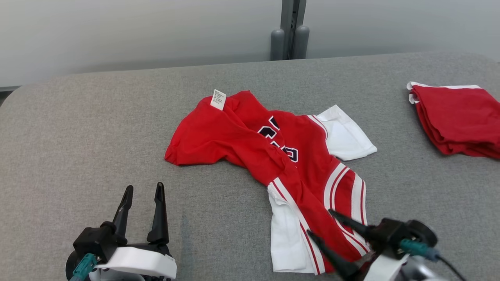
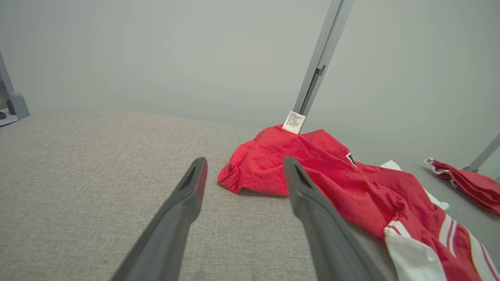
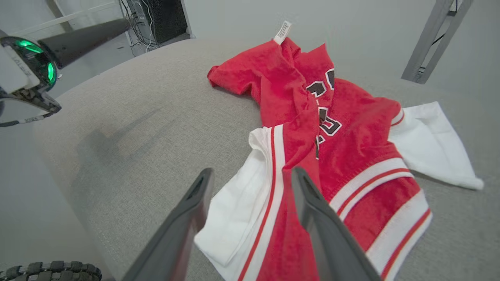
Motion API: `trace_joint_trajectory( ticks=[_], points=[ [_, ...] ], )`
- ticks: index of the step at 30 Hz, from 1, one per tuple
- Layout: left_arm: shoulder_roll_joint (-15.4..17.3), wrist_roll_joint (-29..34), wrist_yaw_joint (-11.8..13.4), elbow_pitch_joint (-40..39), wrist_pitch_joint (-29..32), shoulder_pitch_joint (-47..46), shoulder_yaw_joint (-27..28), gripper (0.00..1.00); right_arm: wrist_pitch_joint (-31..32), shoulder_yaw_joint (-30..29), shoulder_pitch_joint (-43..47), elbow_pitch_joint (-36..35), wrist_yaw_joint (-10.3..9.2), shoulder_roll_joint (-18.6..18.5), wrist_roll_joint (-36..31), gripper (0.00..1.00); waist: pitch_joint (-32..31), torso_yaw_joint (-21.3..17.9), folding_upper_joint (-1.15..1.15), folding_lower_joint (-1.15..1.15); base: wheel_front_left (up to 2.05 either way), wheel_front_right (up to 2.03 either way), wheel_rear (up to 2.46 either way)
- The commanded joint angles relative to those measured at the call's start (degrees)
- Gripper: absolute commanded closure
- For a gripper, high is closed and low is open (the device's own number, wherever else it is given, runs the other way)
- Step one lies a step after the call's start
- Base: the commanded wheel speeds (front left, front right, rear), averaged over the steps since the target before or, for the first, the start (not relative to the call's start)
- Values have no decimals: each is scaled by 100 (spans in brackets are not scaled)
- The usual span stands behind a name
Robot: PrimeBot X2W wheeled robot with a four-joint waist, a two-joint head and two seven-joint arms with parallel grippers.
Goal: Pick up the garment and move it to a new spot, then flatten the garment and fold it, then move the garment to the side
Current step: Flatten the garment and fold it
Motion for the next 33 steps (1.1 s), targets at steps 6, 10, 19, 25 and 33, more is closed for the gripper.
trace_joint_trajectory(
  ticks=[6,10,19,25,33],
  points=[
    [14,-25,-7,3,-8,52,-45,0,274,-976,162,-228,1,-45,-163,0,-74,6,0,0,0,0,0],
    [1,-44,-37,14,-7,-19,-84,0,366,-1338,-150,293,1,-145,-174,0,-27,131,0,0,0,0,0],
    [-28,-50,-39,26,-8,-172,-107,0,394,-1362,-999,1868,1,-179,153,0,226,575,0,0,0,0,0],
    [-62,-20,-73,30,-8,-288,-89,0,436,-893,-1717,2940,0,-164,547,0,428,920,0,0,0,0,0],
    [-129,0,-95,37,-8,-271,-51,0,646,-186,-2176,3369,0,-405,1005,100,468,1137,0,0,0,0,0]
  ],
)
